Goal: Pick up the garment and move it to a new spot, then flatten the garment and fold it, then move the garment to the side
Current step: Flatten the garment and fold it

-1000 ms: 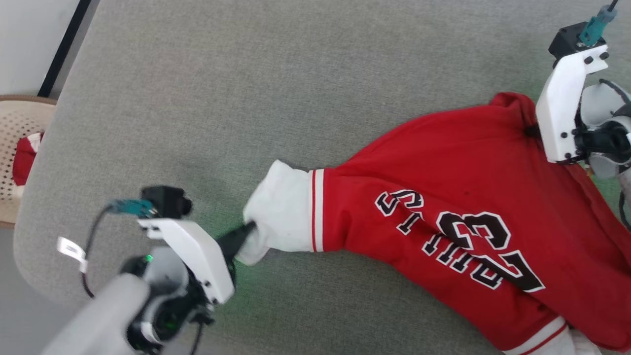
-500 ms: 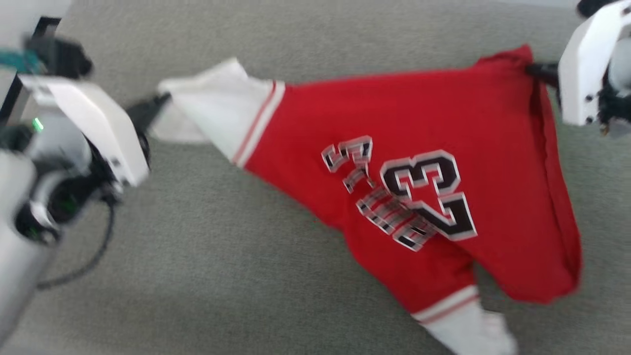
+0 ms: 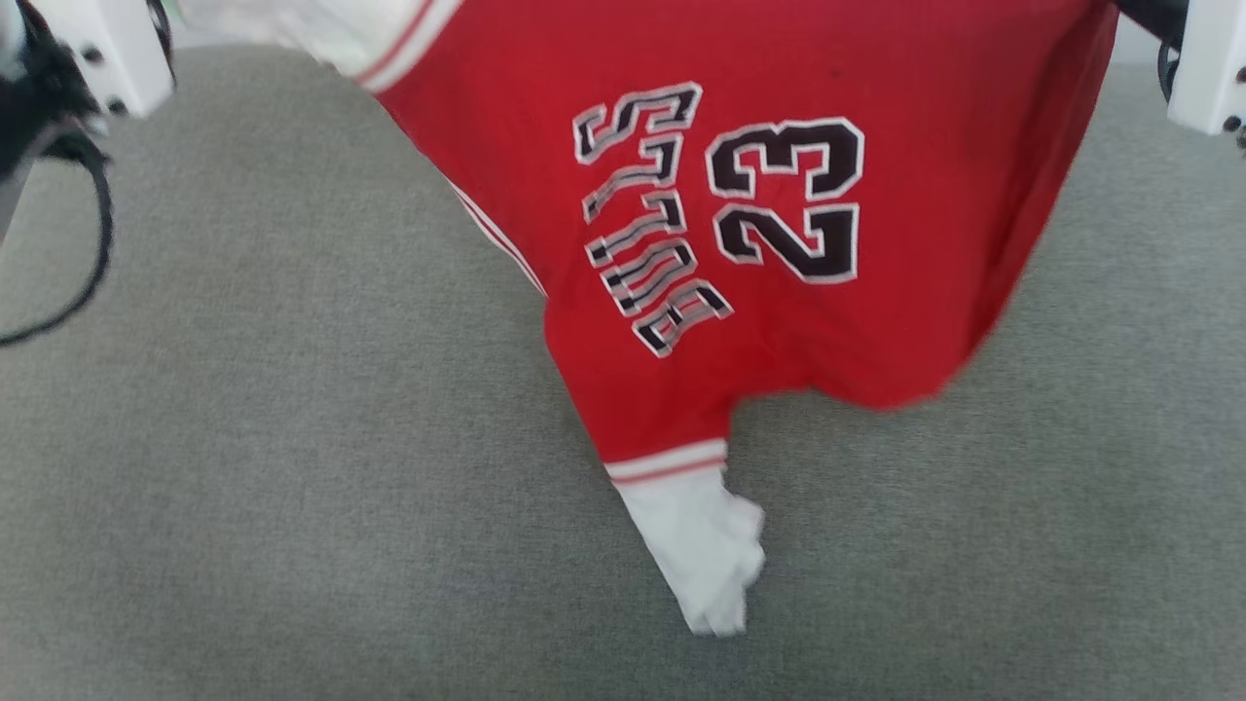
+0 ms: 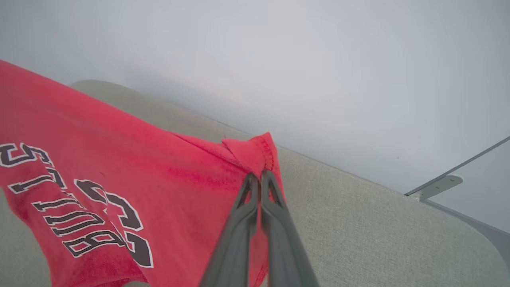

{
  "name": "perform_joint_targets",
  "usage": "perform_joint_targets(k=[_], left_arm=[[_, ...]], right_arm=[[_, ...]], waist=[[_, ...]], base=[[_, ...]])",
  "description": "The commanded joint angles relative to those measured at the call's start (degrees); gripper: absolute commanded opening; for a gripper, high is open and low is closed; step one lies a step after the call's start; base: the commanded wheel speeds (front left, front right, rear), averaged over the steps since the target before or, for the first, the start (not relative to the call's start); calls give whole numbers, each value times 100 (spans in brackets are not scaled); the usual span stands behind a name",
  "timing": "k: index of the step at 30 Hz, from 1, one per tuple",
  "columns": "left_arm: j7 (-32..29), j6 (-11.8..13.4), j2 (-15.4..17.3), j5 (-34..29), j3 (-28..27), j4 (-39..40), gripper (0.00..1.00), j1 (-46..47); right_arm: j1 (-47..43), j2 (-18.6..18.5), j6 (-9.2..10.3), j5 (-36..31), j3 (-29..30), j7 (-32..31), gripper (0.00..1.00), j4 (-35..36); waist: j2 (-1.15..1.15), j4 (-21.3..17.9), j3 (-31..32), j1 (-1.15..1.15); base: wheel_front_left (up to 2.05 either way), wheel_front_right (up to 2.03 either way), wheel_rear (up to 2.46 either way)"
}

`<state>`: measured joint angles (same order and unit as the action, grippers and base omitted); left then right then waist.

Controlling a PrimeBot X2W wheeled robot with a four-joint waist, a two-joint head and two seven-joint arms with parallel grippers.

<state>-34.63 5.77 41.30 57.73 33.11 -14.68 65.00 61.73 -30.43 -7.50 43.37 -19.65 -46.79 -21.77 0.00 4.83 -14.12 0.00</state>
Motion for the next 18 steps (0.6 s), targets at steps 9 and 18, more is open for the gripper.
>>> perform_joint_targets(k=[9,18], left_arm=[[13,-336,-275,-288,103,-924,0,1012],[377,-574,-680,-458,142,-1716,0,1716]], right_arm=[[260,152,3,-280,344,59,0,108],[647,462,2,-804,663,348,0,-85]], waist=[[0,-202,210,0],[0,-259,-68,0]], base=[[0,0,0],[0,0,0]])
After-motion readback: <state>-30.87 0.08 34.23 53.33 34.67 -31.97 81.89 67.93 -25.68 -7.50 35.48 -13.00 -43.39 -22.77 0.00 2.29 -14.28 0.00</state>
